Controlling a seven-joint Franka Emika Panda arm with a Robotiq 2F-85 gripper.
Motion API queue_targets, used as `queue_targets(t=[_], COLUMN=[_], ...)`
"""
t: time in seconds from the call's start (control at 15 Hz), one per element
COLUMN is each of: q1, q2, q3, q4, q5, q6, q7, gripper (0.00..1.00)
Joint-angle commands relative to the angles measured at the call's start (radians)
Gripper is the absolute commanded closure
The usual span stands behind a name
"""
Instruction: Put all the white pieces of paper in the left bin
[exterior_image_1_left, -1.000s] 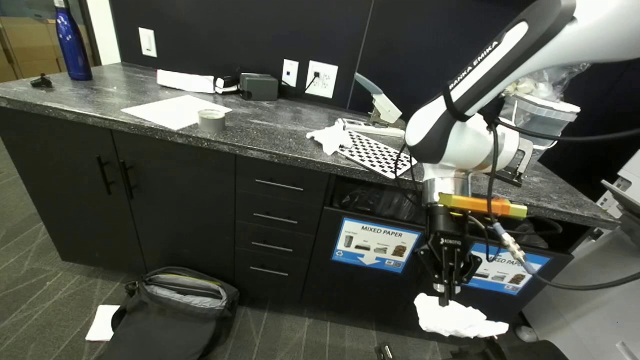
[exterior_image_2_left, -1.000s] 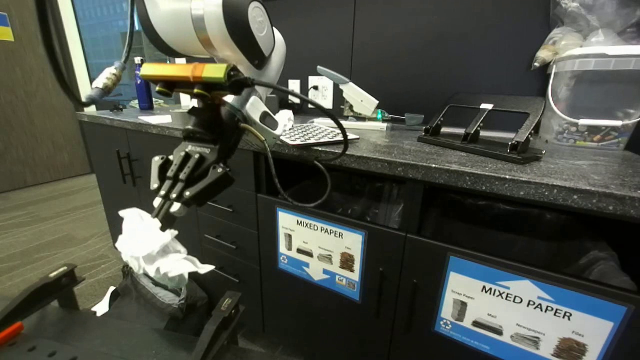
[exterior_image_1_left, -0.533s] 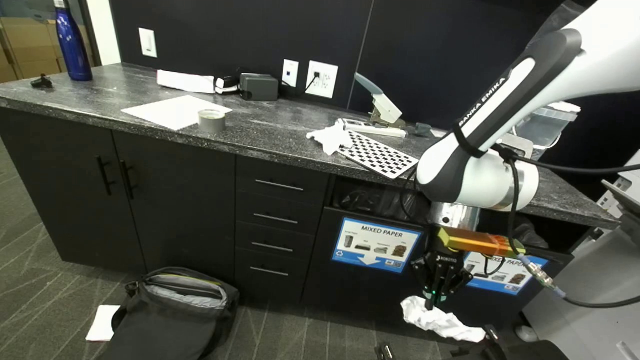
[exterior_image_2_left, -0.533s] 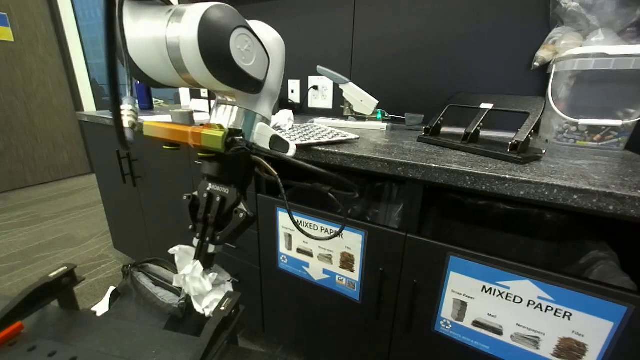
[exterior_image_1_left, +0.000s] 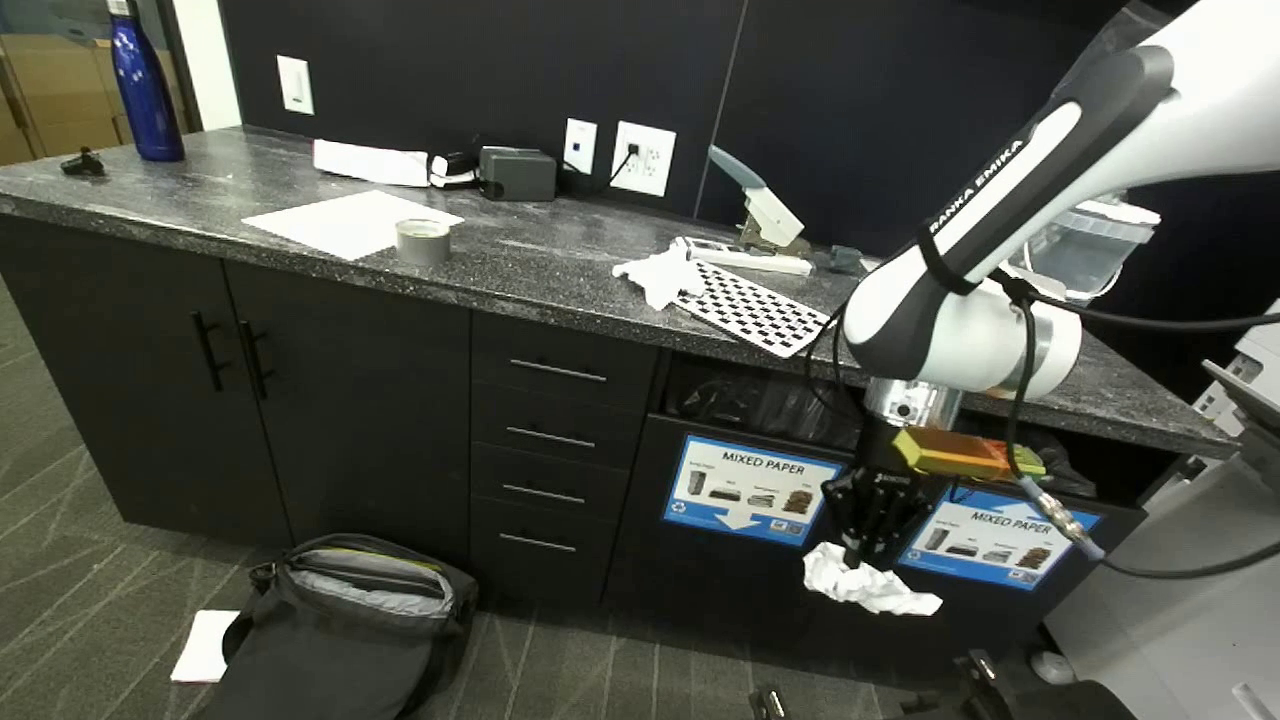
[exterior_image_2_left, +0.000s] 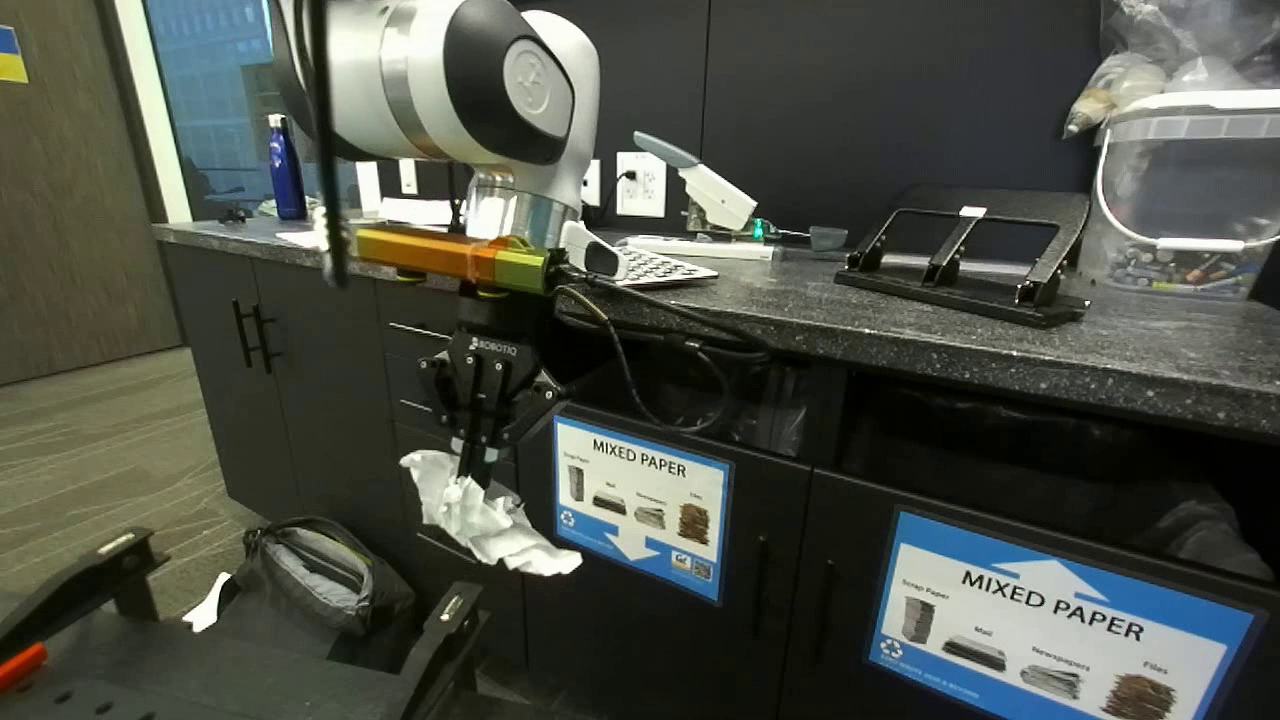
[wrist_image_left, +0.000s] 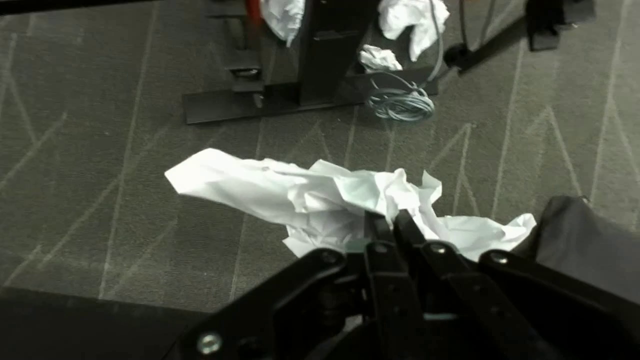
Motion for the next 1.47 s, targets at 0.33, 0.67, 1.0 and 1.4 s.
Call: queue_targets(t=[0.33,0.67,1.0,1.4], q1=[-0.089,-0.138,-0.185,-0.227], q2=[0.019,0.078,0.152,0.249], q3=[0.101,0.098,0.081,0.059], q4=[0.154,0.276,0.352,0.448], q5=[0.400,0.487,0.641,0.609], q6=[-0.074,-0.192,-0.267,-0.472], q7=[-0.312,-0.587,-0.726,-1.007], gripper=[0.92,0.92,0.91,0.91])
